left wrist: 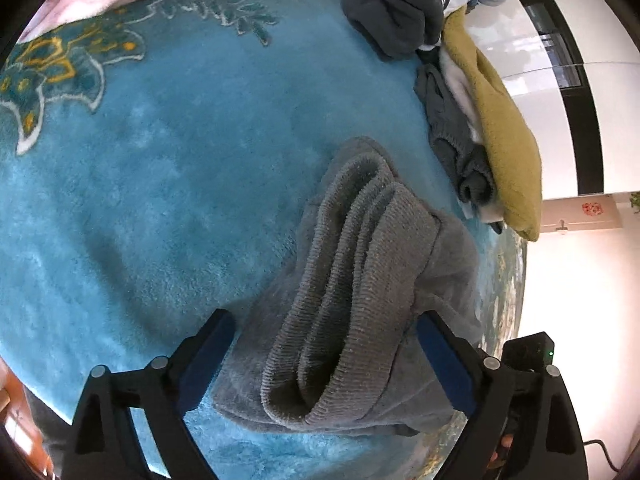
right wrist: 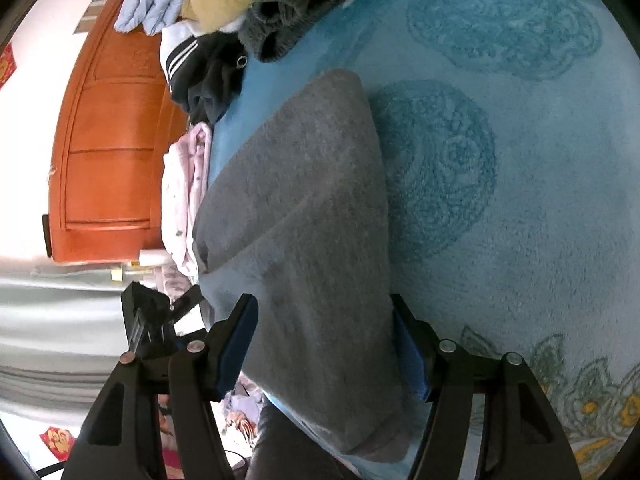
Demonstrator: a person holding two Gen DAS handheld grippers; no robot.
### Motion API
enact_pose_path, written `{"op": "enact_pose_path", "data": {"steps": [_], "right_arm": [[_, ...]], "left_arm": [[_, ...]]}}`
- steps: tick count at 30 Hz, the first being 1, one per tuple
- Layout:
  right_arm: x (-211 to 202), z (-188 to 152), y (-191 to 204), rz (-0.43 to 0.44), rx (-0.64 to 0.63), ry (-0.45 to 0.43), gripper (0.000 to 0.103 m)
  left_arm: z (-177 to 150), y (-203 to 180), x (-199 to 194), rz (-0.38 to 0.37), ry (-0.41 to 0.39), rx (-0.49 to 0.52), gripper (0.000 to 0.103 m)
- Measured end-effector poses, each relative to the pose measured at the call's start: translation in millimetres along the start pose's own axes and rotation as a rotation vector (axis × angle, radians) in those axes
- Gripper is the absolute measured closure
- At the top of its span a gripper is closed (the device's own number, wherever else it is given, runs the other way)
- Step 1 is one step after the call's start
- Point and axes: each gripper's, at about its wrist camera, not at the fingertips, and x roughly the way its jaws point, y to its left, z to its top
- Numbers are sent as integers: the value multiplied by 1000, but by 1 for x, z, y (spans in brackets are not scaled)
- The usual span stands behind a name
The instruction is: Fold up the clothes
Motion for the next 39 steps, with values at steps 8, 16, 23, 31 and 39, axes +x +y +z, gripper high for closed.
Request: {"op": "enact_pose_path", "data": {"steps": [8,16,23,31,39], "right_arm": [[-9,1,8,-45,-7,-18,75],[-32,14,66,-69,-179,-38,81],[-33,36,129,-79,-346,-12,81],[22,87,260,-43,-595,93,81],[135,138,386,-48,-818,254,81]], "left_arm": [[-3,2,-8,-33,-18,-12,71],[-14,-22,-35,-77,-89,43,77],[2,-23,-85,-135,-205,28,77],[56,-2,-173,-151,-429,-22,77],[114,53,-232,-131,-557,-135,77]]}}
